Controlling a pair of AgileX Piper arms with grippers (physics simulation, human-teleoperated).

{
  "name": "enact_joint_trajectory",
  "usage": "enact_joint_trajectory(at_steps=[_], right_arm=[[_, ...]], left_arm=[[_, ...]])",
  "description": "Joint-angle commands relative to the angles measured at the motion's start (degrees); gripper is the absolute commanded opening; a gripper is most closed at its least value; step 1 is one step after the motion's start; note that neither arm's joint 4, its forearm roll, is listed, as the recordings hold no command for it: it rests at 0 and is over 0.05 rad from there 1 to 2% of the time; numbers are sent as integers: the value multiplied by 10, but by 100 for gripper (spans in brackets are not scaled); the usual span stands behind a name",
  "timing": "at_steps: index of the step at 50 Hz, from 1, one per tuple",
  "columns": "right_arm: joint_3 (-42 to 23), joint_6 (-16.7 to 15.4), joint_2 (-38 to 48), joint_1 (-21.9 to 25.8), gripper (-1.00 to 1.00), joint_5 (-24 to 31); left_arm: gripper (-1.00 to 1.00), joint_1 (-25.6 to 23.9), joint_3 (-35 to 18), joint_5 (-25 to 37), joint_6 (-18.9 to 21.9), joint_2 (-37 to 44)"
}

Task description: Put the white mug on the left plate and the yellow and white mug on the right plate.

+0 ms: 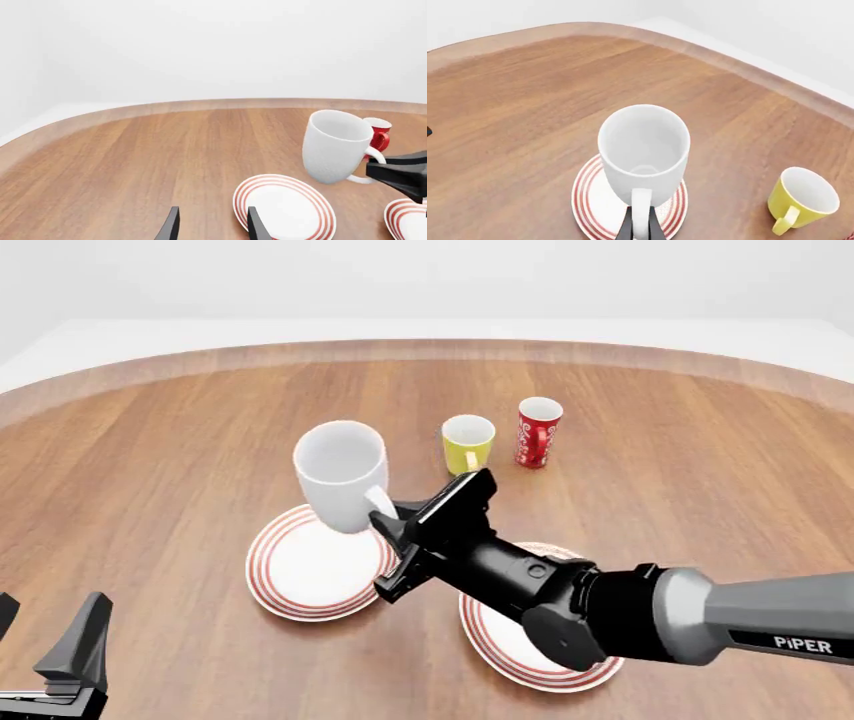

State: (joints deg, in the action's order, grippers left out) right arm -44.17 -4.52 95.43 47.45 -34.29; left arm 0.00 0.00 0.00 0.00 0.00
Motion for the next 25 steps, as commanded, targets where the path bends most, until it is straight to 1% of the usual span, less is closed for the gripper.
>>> enact_joint_trajectory(at_steps=[1, 25], right_arm=[[-11, 11, 14, 11, -100, -6], [-35, 25, 57, 30, -100, -17]], left_arm=[[100, 0, 0, 0, 0, 0], [100, 0, 0, 0, 0, 0]])
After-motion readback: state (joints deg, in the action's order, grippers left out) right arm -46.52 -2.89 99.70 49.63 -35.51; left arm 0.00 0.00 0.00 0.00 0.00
